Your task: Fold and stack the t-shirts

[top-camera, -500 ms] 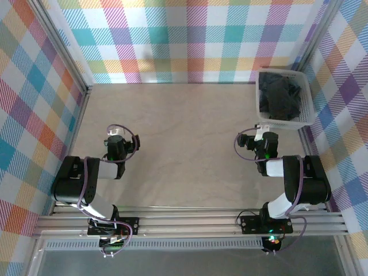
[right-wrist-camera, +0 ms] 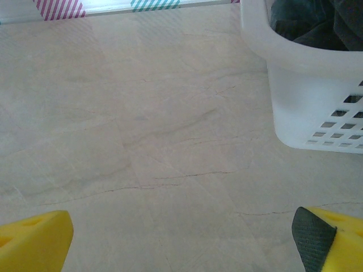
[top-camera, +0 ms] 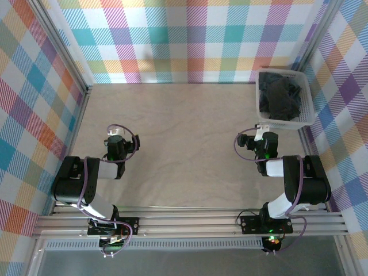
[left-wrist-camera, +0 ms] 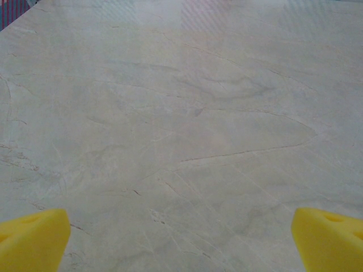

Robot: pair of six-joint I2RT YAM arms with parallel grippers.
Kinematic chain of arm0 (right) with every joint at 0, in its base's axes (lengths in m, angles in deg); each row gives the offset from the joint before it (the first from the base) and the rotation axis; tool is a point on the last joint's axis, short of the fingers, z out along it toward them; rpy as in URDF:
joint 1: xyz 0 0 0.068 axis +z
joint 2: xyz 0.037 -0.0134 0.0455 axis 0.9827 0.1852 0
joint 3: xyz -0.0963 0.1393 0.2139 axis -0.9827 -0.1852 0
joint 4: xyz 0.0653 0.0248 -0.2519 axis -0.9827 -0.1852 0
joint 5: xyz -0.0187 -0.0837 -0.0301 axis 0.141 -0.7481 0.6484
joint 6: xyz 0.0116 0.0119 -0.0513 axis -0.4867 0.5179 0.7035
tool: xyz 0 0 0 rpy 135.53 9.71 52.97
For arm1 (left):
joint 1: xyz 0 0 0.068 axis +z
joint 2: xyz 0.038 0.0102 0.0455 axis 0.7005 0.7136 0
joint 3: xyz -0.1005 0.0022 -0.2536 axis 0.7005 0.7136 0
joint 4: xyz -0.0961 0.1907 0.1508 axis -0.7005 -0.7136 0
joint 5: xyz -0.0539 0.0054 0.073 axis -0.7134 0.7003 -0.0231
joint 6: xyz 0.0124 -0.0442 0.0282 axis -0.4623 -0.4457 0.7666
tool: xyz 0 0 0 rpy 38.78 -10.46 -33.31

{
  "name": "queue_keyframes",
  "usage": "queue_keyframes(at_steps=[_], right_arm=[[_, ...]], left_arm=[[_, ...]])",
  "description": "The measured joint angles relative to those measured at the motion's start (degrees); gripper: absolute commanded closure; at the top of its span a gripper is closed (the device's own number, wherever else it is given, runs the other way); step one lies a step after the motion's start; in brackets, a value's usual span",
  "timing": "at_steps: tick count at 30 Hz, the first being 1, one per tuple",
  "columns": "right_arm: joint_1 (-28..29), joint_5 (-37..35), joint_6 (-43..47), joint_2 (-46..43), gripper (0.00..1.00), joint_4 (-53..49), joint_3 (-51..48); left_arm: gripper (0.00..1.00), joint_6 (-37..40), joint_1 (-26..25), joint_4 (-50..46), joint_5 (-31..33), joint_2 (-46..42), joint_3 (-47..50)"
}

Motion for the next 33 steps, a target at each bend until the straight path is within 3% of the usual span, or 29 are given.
queue_keyframes(at_steps=[8,12,15,17,19,23,25,29,33], right_arm=[[0.1,-0.3,0.0,-0.2,0.0,-0.2,0.0],[4.7,-7.5,1.2,-8.1,0.0,-15.2,5.2],[9.0,-9.4,-0.9,-14.3,0.0,-31.1,20.4],[9.7,-8.1,-5.3,-14.5,0.0,-40.8,36.9],[7.9,-5.9,-9.3,-13.6,0.0,-45.2,48.9],[2.1,-8.9,-16.2,-3.9,0.06,-58.5,71.6],[-0.7,-10.4,-18.6,3.1,0.1,-64.6,80.9],[-5.9,-11.4,-21.4,21.3,0.1,-77.7,96.3],[-9.1,-11.8,-22.2,37.4,0.09,-88.9,107.6]], left_arm=[[0.0,0.1,0.0,-0.1,-0.3,0.0,0.0],[0.0,2.1,-2.9,-9.7,2.6,-5.6,-2.6],[0.0,2.6,-8.4,-15.4,8.3,-15.6,-6.8],[0.0,-3.0,-10.4,-26.4,12.1,-20.0,-16.6],[0.0,-11.9,-8.7,-37.8,12.9,-18.8,-31.4],[0.0,-26.4,-0.5,-50.1,4.4,-11.3,-54.1],[0.0,-30.4,-0.2,-54.7,0.1,-7.1,-60.4],[0.09,-33.8,-6.1,-63.1,-9.8,0.4,-67.6],[0.15,-35.0,-12.6,-68.3,-18.2,2.6,-68.7]])
